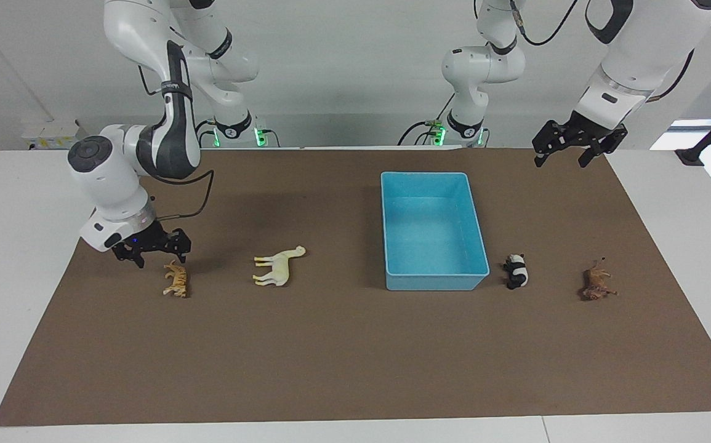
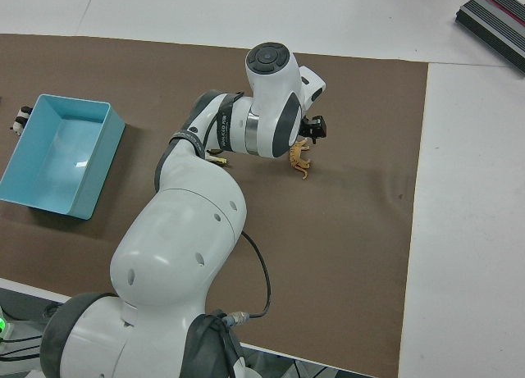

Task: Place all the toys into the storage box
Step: 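Reach the right gripper down to the orange tiger toy, then grasp the panda with the left gripper while the right gripper lifts the tiger, then carry the panda over the blue box and drop it with the left gripper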

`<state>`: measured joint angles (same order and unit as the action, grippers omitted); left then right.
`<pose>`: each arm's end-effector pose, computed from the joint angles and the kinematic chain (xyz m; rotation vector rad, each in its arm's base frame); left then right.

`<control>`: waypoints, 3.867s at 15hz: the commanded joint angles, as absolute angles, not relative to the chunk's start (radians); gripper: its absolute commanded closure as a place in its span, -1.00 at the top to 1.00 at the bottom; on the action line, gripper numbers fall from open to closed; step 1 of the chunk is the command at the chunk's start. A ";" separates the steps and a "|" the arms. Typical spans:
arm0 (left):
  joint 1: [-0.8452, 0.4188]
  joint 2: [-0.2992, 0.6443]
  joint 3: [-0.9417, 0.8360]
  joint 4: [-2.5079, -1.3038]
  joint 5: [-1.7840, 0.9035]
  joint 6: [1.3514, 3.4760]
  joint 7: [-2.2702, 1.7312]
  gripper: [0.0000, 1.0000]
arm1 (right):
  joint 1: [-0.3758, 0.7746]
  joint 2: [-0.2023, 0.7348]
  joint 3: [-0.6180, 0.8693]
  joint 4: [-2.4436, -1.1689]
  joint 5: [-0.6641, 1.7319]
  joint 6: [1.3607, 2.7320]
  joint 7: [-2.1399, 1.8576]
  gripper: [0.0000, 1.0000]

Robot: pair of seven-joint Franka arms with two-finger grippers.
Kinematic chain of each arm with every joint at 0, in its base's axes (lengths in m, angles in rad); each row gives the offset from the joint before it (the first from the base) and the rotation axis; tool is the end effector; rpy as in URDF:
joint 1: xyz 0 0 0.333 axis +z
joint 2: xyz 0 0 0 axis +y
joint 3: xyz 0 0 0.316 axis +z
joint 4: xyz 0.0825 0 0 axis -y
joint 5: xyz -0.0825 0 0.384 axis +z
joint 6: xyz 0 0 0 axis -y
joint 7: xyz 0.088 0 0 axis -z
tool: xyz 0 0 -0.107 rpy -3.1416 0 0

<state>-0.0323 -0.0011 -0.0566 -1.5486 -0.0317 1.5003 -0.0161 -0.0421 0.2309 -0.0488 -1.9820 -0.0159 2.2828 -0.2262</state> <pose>0.5445 -0.0521 0.6295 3.1094 -0.1155 -0.0759 0.6024 -0.0542 0.3574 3.0973 0.2280 0.1018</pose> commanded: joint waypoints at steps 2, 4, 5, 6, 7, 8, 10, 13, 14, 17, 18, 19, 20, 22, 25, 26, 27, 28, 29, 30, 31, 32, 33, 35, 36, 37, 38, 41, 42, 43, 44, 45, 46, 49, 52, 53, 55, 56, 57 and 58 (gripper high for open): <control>-0.031 -0.029 -0.055 -1.580 -0.034 1.517 -0.009 1.00 | -0.048 0.303 -0.044 -1.990 -0.012 2.393 -0.261 1.00; -0.035 -0.029 -0.055 -1.580 -0.034 1.517 -0.008 1.00 | -0.046 0.334 -0.043 -1.990 -0.012 2.434 -0.259 1.00; -0.029 -0.029 -0.055 -1.580 -0.034 1.513 -0.008 1.00 | -0.043 0.339 -0.041 -1.987 -0.012 2.436 -0.255 1.00; -0.029 -0.031 -0.054 -1.582 -0.034 1.503 -0.008 1.00 | -0.041 0.341 -0.040 -1.987 -0.012 2.434 -0.252 1.00; -0.029 -0.031 -0.054 -1.582 -0.034 1.496 -0.009 1.00 | -0.043 0.341 -0.040 -1.987 -0.012 2.434 -0.250 1.00; -0.029 -0.037 -0.054 -1.589 -0.034 1.502 -0.011 1.00 | -0.043 0.341 -0.040 -1.987 -0.009 2.433 -0.250 1.00; -0.029 -0.064 -0.054 -1.656 -0.015 1.560 -0.003 1.00 | -0.043 0.348 -0.040 -1.990 -0.009 2.434 -0.250 1.00; -0.017 -0.081 -0.052 -1.782 -0.011 1.774 -0.006 1.00 | -0.051 0.350 -0.040 -1.991 -0.008 2.428 -0.249 0.92; 0.006 -0.063 -0.054 -1.799 -0.009 1.820 -0.002 1.00 | -0.051 0.350 -0.040 -1.991 -0.008 2.425 -0.238 0.89; 0.008 0.061 -0.054 -1.801 0.024 1.954 -0.003 1.00 | -0.051 0.347 -0.040 -1.996 0.003 2.419 -0.193 0.80; 0.008 0.096 -0.054 -1.807 0.069 2.004 -0.002 1.00 | -0.052 0.347 -0.040 -1.996 0.003 2.419 -0.195 0.80; 0.009 0.130 -0.054 -1.815 0.078 2.041 -0.003 1.00 | -0.054 0.347 -0.040 -2.000 0.003 2.419 -0.193 0.80; 0.011 0.164 -0.054 -1.816 0.080 2.083 -0.003 1.00 | -0.054 0.345 -0.040 -2.009 0.005 2.427 -0.192 0.80; 0.011 0.196 -0.055 -1.885 0.080 2.205 -0.011 1.00 | -0.057 0.348 -0.040 -2.014 0.006 2.430 -0.175 0.79; 0.006 0.199 -0.055 -2.023 0.080 2.364 -0.023 1.00 | -0.049 0.351 -0.040 -2.014 0.006 2.422 -0.132 -0.80; 0.000 0.202 -0.054 -2.037 0.080 2.367 -0.025 1.00 | -0.046 0.351 -0.040 -2.008 0.006 2.413 -0.095 -1.00; 0.005 0.201 -0.055 -2.049 0.078 2.364 -0.025 1.00 | -0.046 0.351 -0.040 -2.002 0.006 2.401 -0.078 -1.00; 0.006 0.198 -0.055 -2.066 0.080 2.370 -0.026 1.00 | -0.046 0.351 -0.040 -1.997 0.005 2.389 -0.078 -1.00; -0.003 0.201 -0.057 -2.071 0.078 2.376 -0.043 1.00 | -0.046 0.351 -0.038 -1.988 0.006 2.378 -0.078 -1.00; -0.009 0.212 -0.057 -2.072 0.080 2.391 -0.075 1.00 | -0.046 0.351 -0.038 -1.983 0.005 2.369 -0.080 -1.00; -0.026 0.234 -0.057 -2.072 0.080 2.405 -0.087 1.00 | -0.046 0.351 -0.038 -1.977 0.005 2.364 -0.080 -1.00; -0.029 0.245 -0.055 -2.072 0.080 2.416 -0.086 1.00 | -0.046 0.351 -0.038 -1.976 0.005 2.364 -0.080 -1.00; -0.029 0.248 -0.055 -2.072 0.080 2.422 -0.086 1.00 | -0.046 0.353 -0.038 -1.971 0.005 2.362 -0.080 -1.00; -0.017 0.250 -0.055 -2.075 0.080 2.421 -0.074 1.00 | -0.044 0.344 -0.034 -1.947 0.005 2.338 -0.080 -1.00; -0.017 0.255 -0.055 -2.082 0.080 2.427 -0.074 1.00 | -0.044 0.338 -0.032 -1.909 0.005 2.283 -0.080 -1.00; -0.017 0.258 -0.055 -2.082 0.080 2.431 -0.075 1.00 | -0.044 0.328 -0.031 -1.867 0.005 2.226 -0.080 -1.00; -0.014 0.270 -0.055 -2.083 0.080 2.434 -0.074 1.00 | -0.044 0.313 -0.031 -1.830 0.005 2.173 -0.080 -1.00; -0.023 0.276 -0.055 -2.086 0.080 2.442 -0.081 1.00 | -0.043 0.252 -0.012 -1.775 0.005 2.064 -0.078 -1.00; -0.020 0.276 -0.055 -2.089 0.080 2.445 -0.080 1.00 | -0.043 0.232 -0.003 -1.757 0.005 2.025 -0.077 -1.00; -0.023 0.276 -0.055 -2.089 0.080 2.445 -0.078 1.00 | -0.043 0.221 0.000 -1.729 0.005 1.982 -0.075 -1.00; -0.028 0.276 -0.055 -2.091 0.080 2.441 -0.083 0.86 | -0.043 0.215 0.002 -1.698 0.005 1.936 -0.075 -1.00; -0.026 0.275 -0.055 -2.092 0.080 2.439 -0.080 0.46 | -0.043 0.213 0.008 -1.665 0.005 1.893 -0.072 -1.00; -0.018 0.275 -0.055 -2.092 0.080 2.441 -0.075 -0.03 | -0.041 0.212 0.009 -1.634 0.005 1.849 -0.071 -1.00; -0.018 0.276 -0.055 -2.074 0.080 2.413 -0.077 -0.79 | -0.041 0.181 0.009 -1.618 0.003 1.824 -0.063 -1.00; -0.014 0.261 -0.054 -1.973 0.080 2.283 -0.075 -0.92 | -0.043 0.178 0.008 -1.618 -0.002 1.815 -0.064 -1.00; -0.014 0.259 -0.055 -1.894 0.080 2.178 -0.074 -0.92 | -0.043 0.176 0.008 -1.618 -0.002 1.813 -0.064 -1.00; -0.028 0.259 -0.060 -1.717 0.072 1.954 -0.086 -0.91 | -0.043 0.176 0.008 -1.618 -0.002 1.813 -0.064 -1.00; -0.034 0.256 -0.066 -1.653 0.072 1.860 -0.097 -0.91 | -0.043 0.176 0.009 -1.618 -0.002 1.813 -0.063 -1.00; -0.058 0.243 -0.069 -1.626 0.072 1.801 -0.121 -0.90 | -0.043 0.176 0.008 -1.618 -0.003 1.813 -0.063 -1.00; -0.090 0.215 -0.069 -1.634 0.071 1.769 -0.170 -0.90 | -0.043 0.176 0.008 -1.618 -0.005 1.809 -0.063 -1.00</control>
